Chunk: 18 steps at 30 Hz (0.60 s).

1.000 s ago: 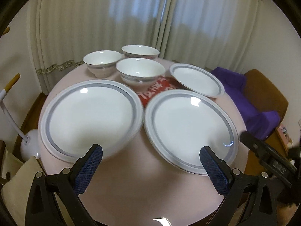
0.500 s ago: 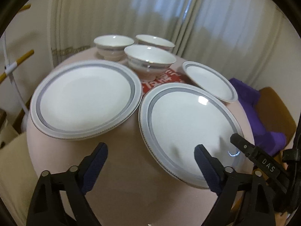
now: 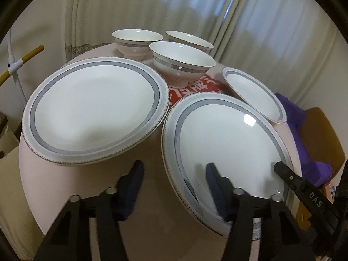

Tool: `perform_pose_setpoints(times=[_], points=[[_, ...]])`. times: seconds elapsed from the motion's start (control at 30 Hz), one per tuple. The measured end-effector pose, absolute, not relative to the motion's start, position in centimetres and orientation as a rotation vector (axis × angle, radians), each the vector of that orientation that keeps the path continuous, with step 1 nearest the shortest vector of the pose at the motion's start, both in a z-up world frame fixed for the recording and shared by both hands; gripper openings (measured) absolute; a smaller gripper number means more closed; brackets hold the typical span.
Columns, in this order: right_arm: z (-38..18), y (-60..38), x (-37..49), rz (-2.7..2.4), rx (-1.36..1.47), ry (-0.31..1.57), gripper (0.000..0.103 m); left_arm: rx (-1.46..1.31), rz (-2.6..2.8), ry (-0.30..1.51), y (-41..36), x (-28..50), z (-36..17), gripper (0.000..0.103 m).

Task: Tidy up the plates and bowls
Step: 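Grasp a grey-rimmed plate rim with the left tool while the right tool grasps another plate rim, then lift the plate with the left tool and carry it over another plate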

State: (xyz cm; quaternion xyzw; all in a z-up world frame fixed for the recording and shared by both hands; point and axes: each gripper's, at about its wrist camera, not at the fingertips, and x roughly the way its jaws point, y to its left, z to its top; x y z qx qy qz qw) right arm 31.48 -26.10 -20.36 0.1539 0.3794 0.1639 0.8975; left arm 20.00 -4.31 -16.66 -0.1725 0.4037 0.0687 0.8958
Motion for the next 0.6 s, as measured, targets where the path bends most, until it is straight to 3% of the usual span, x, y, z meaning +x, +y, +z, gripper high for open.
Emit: perform_pose_setpoints(times=[0.33, 0.47, 0.6], points=[[-20.8, -26.0, 32.3, 0.378, 0.337, 0.782, 0.018, -0.353, 0.09, 0.835, -3.6, 21.3, -17.3, 0.042], [-21.0, -26.1, 32.4, 0.391, 0.344, 0.774, 0.016, -0.365, 0.072, 0.83, -3.6, 21.4, -17.6, 0.02], [-21.0, -26.1, 32.3, 0.391, 0.345, 0.771, 0.015, -0.366, 0.073, 0.834, -3.6, 21.5, -17.7, 0.02]])
